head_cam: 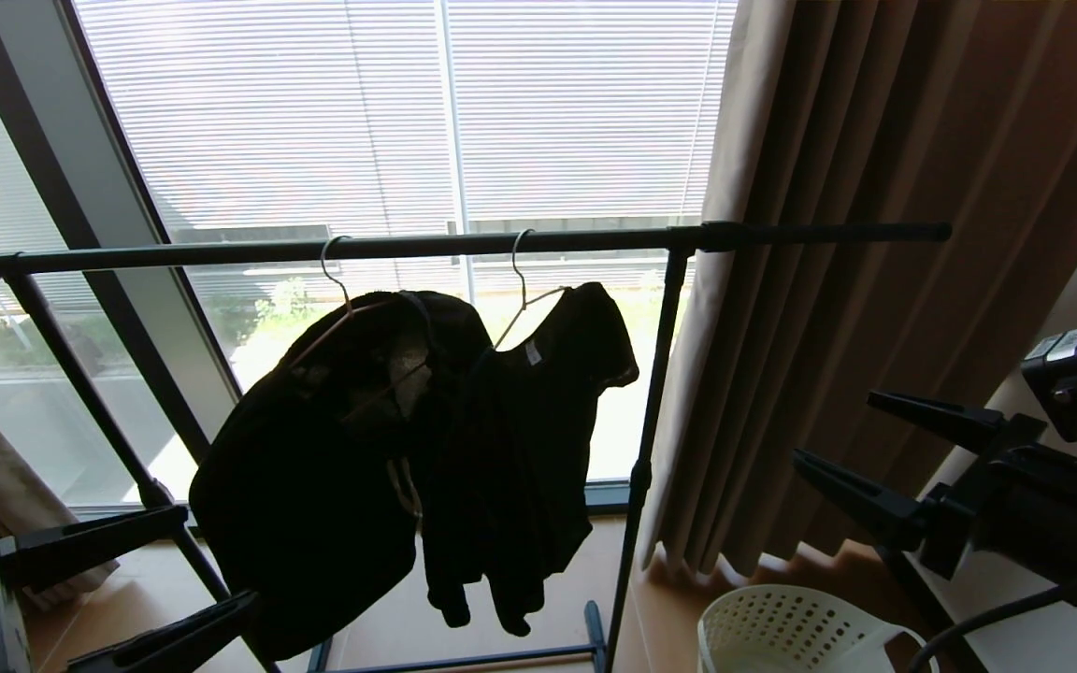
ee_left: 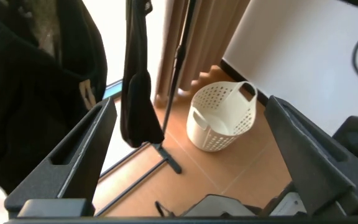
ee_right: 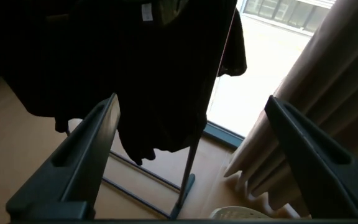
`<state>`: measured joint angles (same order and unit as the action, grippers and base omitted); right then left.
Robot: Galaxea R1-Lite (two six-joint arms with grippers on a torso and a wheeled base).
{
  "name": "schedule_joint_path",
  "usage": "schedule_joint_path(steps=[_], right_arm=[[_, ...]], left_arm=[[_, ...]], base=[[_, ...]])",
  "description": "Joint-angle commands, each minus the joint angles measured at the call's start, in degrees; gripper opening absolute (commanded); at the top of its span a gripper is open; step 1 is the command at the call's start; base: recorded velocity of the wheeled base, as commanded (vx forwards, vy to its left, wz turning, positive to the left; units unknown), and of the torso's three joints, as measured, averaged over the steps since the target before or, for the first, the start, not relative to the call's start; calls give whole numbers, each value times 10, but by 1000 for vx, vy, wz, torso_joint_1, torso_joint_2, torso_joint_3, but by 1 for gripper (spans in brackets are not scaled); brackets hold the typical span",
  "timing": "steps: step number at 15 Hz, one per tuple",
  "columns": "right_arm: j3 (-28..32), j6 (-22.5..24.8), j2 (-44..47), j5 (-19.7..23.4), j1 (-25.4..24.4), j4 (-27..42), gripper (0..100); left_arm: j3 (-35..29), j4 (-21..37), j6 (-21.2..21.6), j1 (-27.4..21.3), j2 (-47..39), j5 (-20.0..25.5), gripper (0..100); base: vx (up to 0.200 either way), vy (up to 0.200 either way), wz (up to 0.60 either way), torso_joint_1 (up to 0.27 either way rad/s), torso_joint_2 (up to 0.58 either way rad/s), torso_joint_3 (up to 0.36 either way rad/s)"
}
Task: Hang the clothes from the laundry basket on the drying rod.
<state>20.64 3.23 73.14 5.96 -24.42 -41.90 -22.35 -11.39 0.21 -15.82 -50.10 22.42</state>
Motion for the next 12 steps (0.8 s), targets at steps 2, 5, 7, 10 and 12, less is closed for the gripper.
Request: schedule_joint_path(steps=[2,5,7,10,12], right_arm=[[17,1,-131,-5,0,119,100],[17,1,-211,-38,0,205,100],[16,1,-255,-66,0,245,100],[7,1,-327,-123,0,314,100],[-7,0,-385,-151,5,337,100]], left_arm=[[5,61,3,6,94,0,100],[11,96,4,15,159,0,100],[18,126,4,14,191,1,100],[43,137,4,12,231,2,100],[53,138,5,19,255,2,100]], base=[[0,0,0,0,0,0],[0,0,0,0,0,0],[0,0,0,0,0,0],[0,0,0,0,0,0],[0,0,0,0,0,0]])
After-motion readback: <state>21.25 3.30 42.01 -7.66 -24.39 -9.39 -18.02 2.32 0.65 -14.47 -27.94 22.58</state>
